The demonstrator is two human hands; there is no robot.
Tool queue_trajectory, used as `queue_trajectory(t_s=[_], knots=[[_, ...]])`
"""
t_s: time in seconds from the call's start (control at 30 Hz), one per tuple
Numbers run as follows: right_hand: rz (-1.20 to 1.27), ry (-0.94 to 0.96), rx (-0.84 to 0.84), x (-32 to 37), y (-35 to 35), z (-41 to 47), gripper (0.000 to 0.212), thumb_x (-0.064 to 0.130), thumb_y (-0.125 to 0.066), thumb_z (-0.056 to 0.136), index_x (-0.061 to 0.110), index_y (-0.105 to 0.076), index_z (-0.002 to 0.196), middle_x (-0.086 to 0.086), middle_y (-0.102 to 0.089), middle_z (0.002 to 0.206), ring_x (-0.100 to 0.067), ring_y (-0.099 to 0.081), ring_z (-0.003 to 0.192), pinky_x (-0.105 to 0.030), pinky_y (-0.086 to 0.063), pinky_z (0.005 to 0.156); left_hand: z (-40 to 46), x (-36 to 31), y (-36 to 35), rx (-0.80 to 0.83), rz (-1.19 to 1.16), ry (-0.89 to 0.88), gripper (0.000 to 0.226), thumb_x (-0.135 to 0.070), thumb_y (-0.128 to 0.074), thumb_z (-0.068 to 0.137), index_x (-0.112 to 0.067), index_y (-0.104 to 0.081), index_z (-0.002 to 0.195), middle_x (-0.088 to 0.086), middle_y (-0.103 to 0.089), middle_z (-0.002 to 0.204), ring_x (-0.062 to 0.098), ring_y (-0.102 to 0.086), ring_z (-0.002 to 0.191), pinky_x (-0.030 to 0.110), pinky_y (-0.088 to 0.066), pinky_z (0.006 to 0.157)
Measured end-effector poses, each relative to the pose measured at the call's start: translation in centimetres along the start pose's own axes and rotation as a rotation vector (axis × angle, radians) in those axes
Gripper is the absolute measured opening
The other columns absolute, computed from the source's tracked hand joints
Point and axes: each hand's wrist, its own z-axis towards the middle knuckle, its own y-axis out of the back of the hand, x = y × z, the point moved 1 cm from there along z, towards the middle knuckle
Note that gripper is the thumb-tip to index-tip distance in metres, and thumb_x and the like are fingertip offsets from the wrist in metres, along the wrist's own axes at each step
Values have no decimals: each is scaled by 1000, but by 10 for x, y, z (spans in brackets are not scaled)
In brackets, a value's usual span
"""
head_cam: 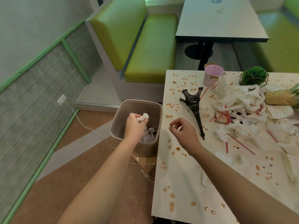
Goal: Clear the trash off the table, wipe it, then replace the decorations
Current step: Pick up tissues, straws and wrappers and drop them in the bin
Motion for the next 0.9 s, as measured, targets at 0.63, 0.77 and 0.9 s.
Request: queue_trajectory(t_s=[0.63, 0.77, 0.9], knots=[[-257, -276, -176, -90, 68, -58, 11, 21, -58, 93, 27, -66, 96, 9, -61, 92, -11, -59, 70, -25, -42, 57, -46, -38, -82, 302, 273, -444, 22, -36, -50, 97, -35, -62, 116, -11, -55, 115, 12, -47, 111, 31, -42, 86], [-337, -302, -165, -110, 90, -73, 22, 13, -51, 92, 28, -68, 95, 12, -62, 92, -9, -57, 63, -23, -39, 52, -71, -30, -119, 492, 302, -357, 20, -36, -51, 97, -33, -62, 114, -10, -58, 111, 11, -58, 97, 32, -53, 79], [-452, -296, -123, -131, 107, -85, 27, 11, -53, 90, 25, -68, 107, 5, -61, 101, -10, -56, 79, -23, -40, 60, -95, -10, -153, 623, 411, -305, 25, -37, -55, 94, -33, -61, 118, -8, -57, 113, 14, -58, 104, 36, -52, 89]])
